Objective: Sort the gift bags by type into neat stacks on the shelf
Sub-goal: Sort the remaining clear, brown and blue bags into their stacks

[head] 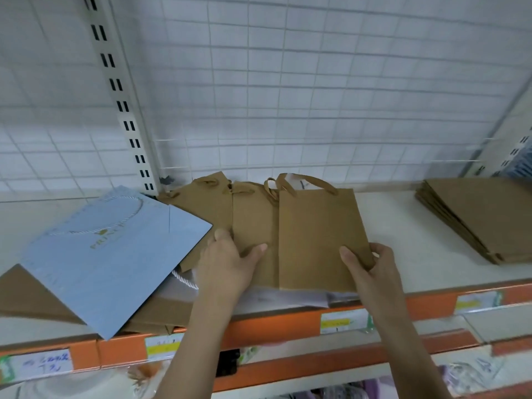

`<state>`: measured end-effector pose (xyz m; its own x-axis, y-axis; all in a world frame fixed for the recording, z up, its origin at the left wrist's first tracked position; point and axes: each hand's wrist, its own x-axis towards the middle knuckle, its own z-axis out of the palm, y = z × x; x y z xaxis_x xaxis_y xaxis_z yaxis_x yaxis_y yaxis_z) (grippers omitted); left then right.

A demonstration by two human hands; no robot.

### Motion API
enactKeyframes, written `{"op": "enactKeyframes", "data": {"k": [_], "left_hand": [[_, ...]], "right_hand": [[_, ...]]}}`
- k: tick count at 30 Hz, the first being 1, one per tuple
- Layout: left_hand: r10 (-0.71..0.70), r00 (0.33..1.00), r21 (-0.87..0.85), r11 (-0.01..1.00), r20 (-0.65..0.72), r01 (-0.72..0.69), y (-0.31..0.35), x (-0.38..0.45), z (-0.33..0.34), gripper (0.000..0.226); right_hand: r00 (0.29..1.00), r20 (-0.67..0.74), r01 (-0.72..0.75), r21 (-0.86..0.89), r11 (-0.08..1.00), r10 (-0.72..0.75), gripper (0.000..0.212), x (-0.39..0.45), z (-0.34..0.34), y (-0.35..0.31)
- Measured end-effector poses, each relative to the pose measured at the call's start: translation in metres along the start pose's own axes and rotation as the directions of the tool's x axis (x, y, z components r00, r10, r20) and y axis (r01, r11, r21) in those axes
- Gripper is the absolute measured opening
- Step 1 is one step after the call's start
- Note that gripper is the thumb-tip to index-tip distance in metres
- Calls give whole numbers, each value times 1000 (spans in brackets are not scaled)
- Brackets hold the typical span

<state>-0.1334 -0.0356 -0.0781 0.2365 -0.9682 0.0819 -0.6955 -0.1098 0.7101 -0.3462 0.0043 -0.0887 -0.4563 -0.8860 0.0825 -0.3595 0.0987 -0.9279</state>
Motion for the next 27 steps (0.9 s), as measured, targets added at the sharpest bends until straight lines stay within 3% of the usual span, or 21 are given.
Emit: {"op": "enactKeyframes", "data": {"k": [5, 19, 27], "left_hand": [[90, 992, -233, 966, -93, -110, 2, -8, -15, 35], [75, 955, -374, 909, -286, -183, 43, -1, -8, 33], [52, 953, -402, 899, -297, -175, 89, -5, 39, 33]], "right_hand": [[1000, -12, 24, 15, 1000, -24, 52, 7, 4, -9], [973, -122, 214, 181, 960, -194, 52, 109, -15, -47], [994, -81, 84, 215, 973, -68, 49, 137, -89, 16]]}}
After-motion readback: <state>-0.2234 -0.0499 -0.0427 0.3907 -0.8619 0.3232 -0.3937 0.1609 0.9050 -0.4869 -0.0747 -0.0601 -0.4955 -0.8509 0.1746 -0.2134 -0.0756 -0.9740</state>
